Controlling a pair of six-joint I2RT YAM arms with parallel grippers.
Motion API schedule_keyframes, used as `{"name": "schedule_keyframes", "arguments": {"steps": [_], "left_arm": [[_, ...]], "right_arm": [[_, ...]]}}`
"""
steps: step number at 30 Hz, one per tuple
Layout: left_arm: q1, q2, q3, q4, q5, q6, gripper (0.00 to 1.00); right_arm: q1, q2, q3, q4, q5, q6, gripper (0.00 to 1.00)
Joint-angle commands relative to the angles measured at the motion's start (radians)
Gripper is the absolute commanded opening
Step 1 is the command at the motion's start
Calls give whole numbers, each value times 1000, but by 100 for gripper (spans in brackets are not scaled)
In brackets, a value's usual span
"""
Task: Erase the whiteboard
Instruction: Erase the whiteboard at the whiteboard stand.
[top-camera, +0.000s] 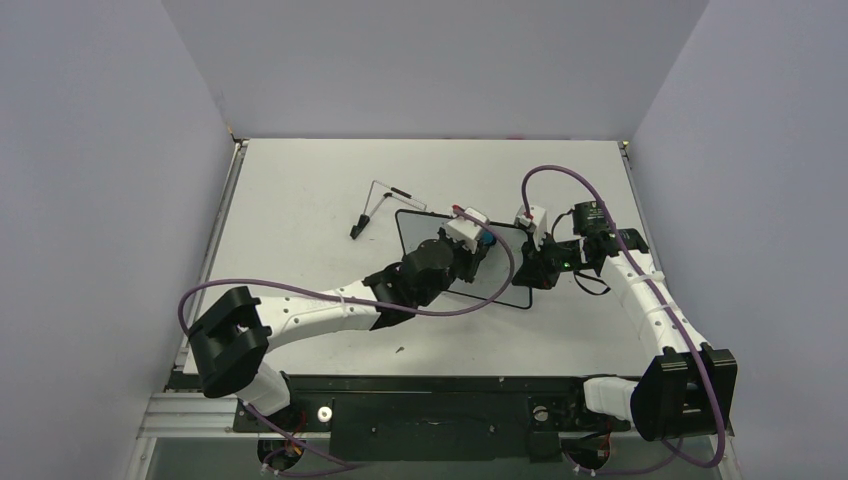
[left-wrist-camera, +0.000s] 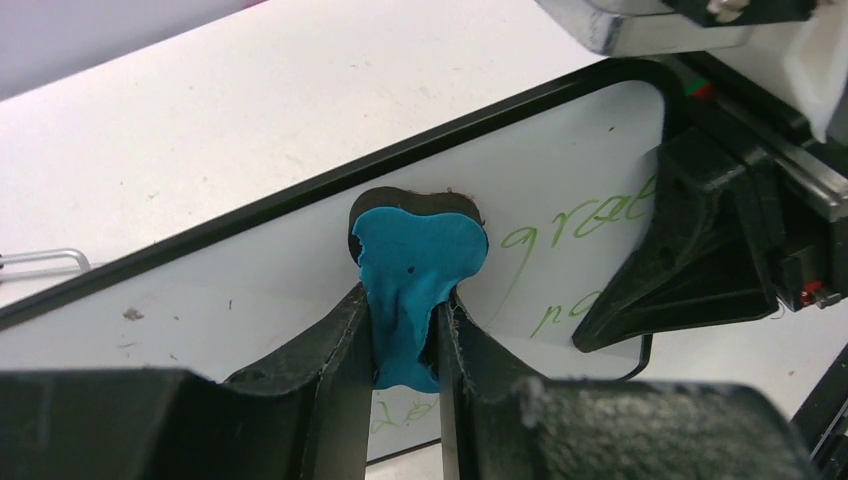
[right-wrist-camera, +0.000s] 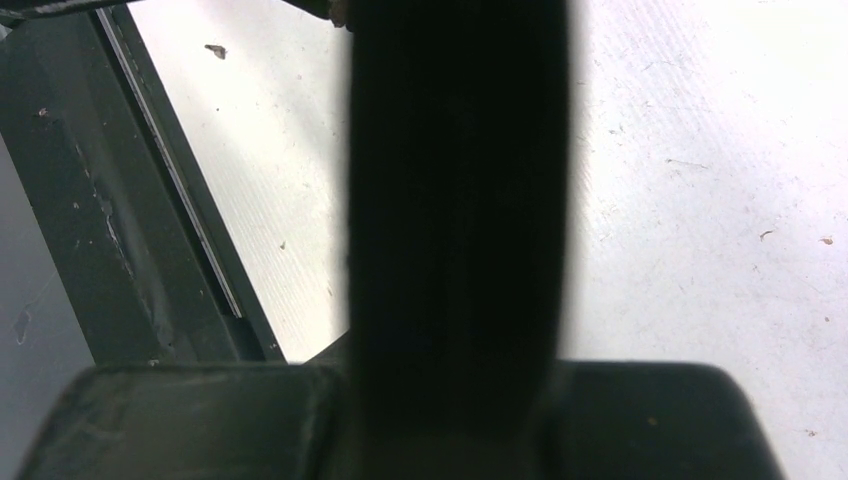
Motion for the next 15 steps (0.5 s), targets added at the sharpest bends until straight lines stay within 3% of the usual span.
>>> {"name": "schedule_keyframes", "arguments": {"steps": [1, 8, 15], "left_arm": [[8, 13, 58, 8, 61, 77, 0], [58, -21, -14, -34, 147, 63, 0], [76, -72, -106, -40, 219, 151, 0]], "right_arm": [[12, -26, 0, -18, -43, -32, 0], [12, -27, 0, -21, -43, -34, 0], [12, -27, 1, -21, -43, -36, 0]]}}
